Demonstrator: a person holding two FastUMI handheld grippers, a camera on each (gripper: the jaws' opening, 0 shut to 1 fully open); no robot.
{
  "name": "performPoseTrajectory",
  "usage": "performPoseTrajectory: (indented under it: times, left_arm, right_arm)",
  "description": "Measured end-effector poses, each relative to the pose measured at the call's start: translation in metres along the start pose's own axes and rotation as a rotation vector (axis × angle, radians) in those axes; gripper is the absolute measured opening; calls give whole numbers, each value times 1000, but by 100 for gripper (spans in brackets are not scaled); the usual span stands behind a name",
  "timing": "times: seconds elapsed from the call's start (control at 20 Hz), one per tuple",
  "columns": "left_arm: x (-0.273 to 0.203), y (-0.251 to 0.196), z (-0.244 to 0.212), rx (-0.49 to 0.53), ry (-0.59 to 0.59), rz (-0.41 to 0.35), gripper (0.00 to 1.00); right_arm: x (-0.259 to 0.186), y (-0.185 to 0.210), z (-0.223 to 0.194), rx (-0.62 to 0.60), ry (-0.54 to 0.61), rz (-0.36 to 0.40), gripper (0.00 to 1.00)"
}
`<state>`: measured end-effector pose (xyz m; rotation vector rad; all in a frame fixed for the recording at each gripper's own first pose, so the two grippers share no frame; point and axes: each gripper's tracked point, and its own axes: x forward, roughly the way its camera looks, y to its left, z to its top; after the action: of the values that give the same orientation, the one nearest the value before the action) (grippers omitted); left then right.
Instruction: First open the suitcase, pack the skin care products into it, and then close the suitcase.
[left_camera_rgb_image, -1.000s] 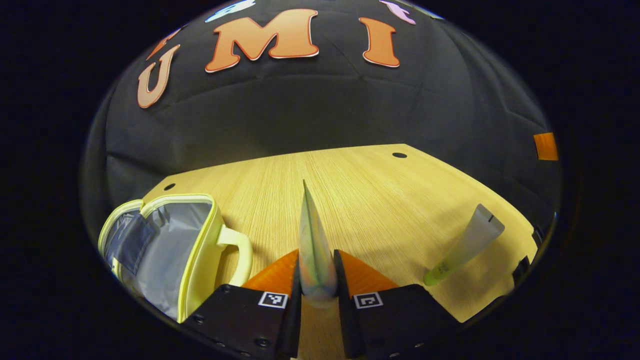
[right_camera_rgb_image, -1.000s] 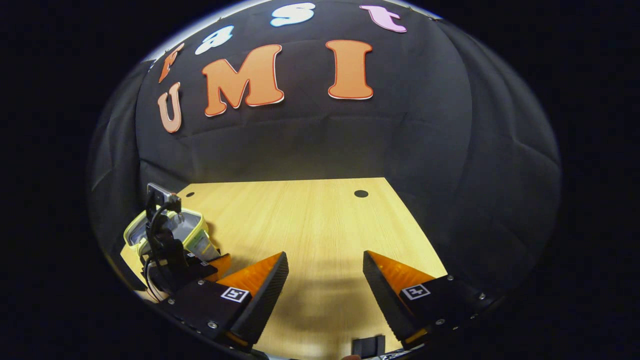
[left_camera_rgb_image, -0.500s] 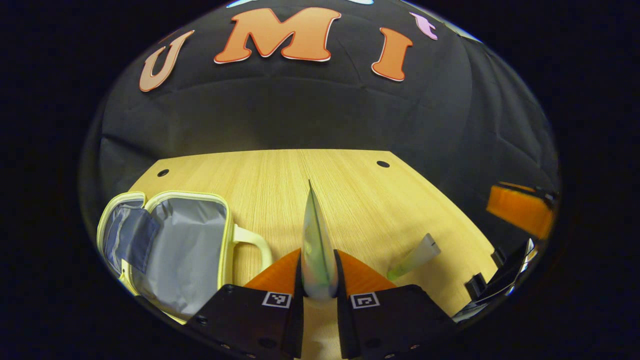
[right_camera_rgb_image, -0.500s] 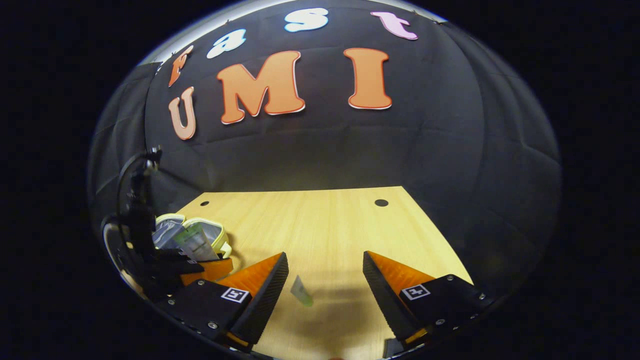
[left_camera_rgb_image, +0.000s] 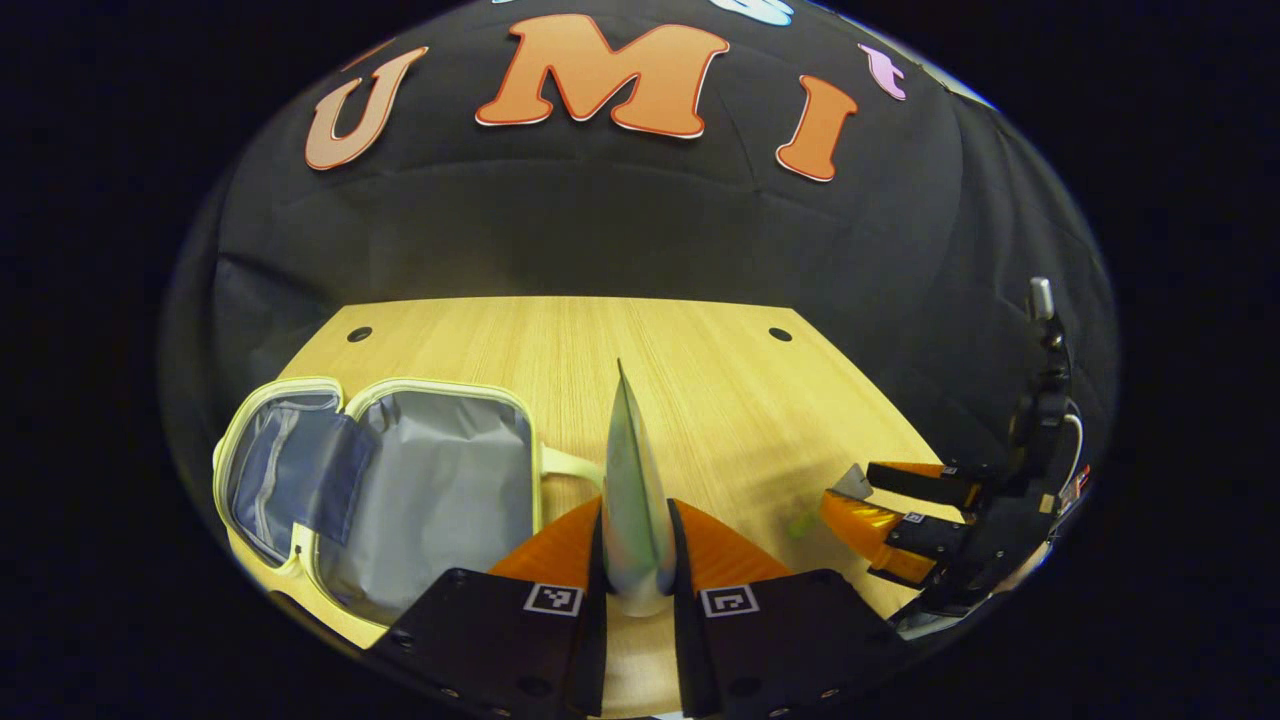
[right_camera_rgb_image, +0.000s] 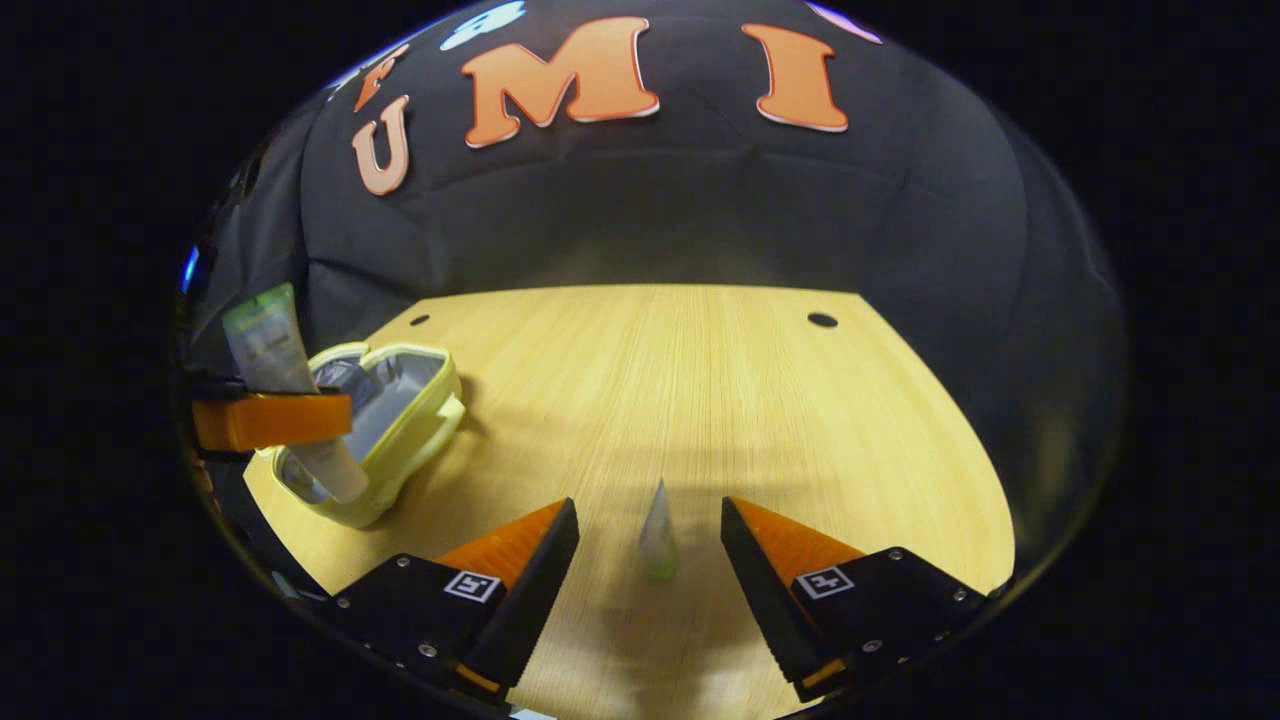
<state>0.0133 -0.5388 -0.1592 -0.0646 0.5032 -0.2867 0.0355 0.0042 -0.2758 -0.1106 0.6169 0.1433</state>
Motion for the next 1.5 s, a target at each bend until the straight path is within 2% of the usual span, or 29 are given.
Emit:
performPoseTrajectory:
  times: [0.05, 0.1, 0.15, 0.2, 0.3, 0.45, 0.5, 0.55, 0.65, 0.85, 0.9, 0.95, 1.0, 1.05, 1.1, 1.15, 1.25, 1.3, 1.35, 1.5]
  left_arm:
    - [0, 3, -1, 0, 5, 2, 29]
    - [1, 4, -3, -1, 10, 1, 29]
    - [2, 5, -4, -5, 13, -3, 28]
    - [4, 5, -6, -11, 15, -8, 28]
    - [7, 5, -8, -11, 23, -11, 28]
    - [10, 6, -11, -10, 29, -12, 28]
    - [10, 5, -12, -15, 33, -14, 28]
    - [10, 5, -12, -18, 37, -17, 28]
    - [4, 8, -10, -19, 48, -20, 28]
    - [-19, 26, 2, -40, 69, -62, 27]
    - [-27, 36, 4, -51, 84, -70, 28]
    - [-33, 46, 5, -59, 101, -75, 28]
    - [-39, 58, 7, -59, 125, -74, 28]
    - [-45, 75, 5, -44, 156, -65, 29]
    - [-51, 94, 2, -23, 201, -48, 28]
    - [-54, 108, 0, -8, 229, -46, 28]
    - [-53, 130, -11, -10, 325, -63, 28]
    - [-52, 140, -17, -19, 370, -74, 29]
    - [-49, 148, -21, -25, 404, -85, 29]
    - [-26, 167, -30, -12, 500, -106, 29]
  right_arm:
    - [3, 0, -7, 1, 17, -2, 85]
    - [6, -2, -12, -7, 31, -3, 87]
    - [8, -3, -17, -25, 46, -5, 84]
    - [12, -4, -21, -44, 58, -5, 74]
    - [16, -5, -24, -61, 69, -4, 62]
    - [23, -5, -32, -75, 108, -4, 51]
    - [22, -1, -30, -71, 109, 6, 35]
    - [20, 0, -28, -77, 119, 2, 31]
    - [12, 4, -17, -86, 115, 2, 28]
    - [-7, 29, 13, -46, 101, 26, 27]
    - [-11, 38, 21, -35, 96, 33, 22]
    - [-15, 47, 28, -21, 90, 40, 22]
    - [-19, 57, 33, -6, 83, 47, 27]
    - [-23, 66, 38, 5, 78, 52, 22]
    - [-26, 76, 36, 9, 94, 50, 27]
    - [-29, 82, 35, 18, 104, 41, 27]
    - [-36, 100, 40, 52, 107, 41, 27]
    - [-38, 106, 41, 71, 103, 41, 22]
    - [-40, 111, 41, 88, 101, 35, 27]
    - [-49, 118, 34, 114, 114, 4, 27]
